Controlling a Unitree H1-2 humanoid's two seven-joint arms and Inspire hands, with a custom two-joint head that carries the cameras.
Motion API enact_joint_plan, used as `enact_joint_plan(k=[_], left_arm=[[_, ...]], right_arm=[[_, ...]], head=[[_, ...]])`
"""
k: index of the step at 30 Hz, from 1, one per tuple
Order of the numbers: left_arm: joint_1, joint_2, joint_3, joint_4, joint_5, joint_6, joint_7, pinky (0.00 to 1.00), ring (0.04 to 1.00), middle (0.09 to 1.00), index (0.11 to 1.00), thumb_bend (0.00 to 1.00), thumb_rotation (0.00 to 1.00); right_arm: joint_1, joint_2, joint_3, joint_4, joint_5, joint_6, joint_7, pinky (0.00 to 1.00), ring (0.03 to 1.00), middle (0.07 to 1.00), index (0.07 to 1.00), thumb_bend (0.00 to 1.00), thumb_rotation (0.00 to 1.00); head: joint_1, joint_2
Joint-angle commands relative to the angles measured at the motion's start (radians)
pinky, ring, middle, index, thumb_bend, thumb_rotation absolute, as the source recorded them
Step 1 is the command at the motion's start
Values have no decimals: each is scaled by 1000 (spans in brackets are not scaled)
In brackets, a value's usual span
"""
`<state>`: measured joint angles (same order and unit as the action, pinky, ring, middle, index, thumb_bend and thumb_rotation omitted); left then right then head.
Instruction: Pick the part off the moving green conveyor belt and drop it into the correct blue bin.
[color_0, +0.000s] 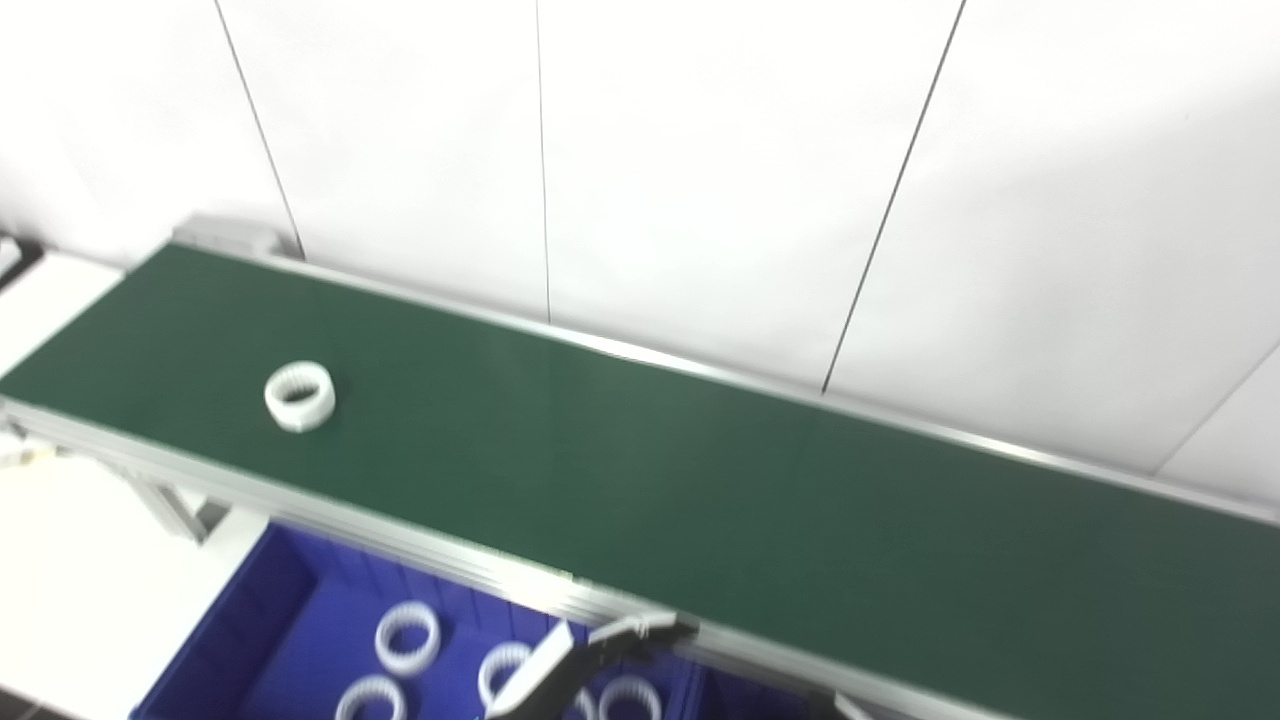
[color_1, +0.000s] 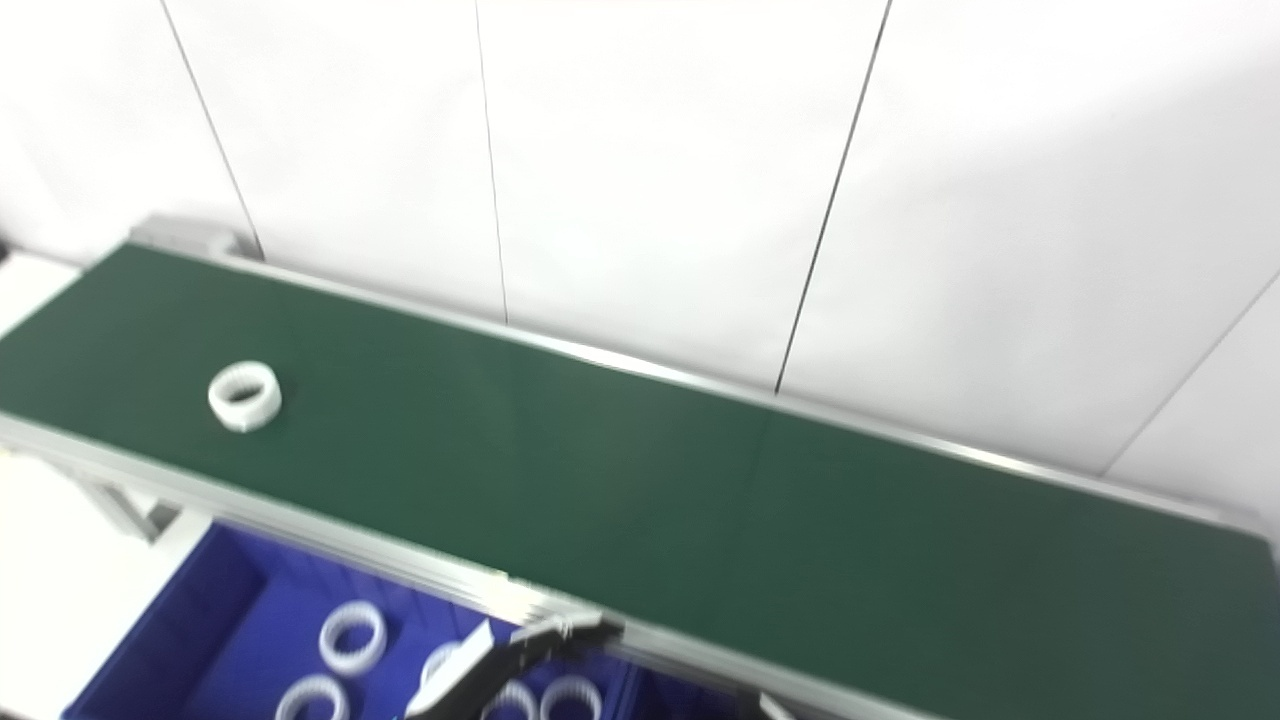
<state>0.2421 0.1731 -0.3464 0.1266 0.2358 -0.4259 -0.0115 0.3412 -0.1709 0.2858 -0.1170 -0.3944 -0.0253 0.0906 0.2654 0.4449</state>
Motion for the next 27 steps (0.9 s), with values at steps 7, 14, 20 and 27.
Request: enact_joint_plan(k=[7, 14, 20, 27], left_arm=[[-25, 14, -4, -46, -104, -44, 16, 724, 813, 839, 799, 927, 226], [-58, -19, 42, -143, -73, -43, 48, 707, 795, 822, 792, 941, 252], [-103, -45, 149, -213, -25, -10, 57, 747, 816, 834, 816, 931, 280], [-182, -101, 264, -222, 114, 55, 131, 769, 825, 843, 837, 863, 314]], right_arm=[[-31, 20, 9, 11, 7, -81, -30, 699, 815, 849, 858, 968, 181], [-46, 24, 16, 22, 1, -74, -36, 681, 810, 849, 857, 950, 112], [-59, 30, 21, 35, -7, -74, -43, 671, 802, 840, 851, 949, 67], [-62, 32, 17, 48, 6, -93, -46, 669, 803, 841, 846, 950, 54]], head=[[-18, -16], [-13, -25], [-19, -29], [-23, -34]])
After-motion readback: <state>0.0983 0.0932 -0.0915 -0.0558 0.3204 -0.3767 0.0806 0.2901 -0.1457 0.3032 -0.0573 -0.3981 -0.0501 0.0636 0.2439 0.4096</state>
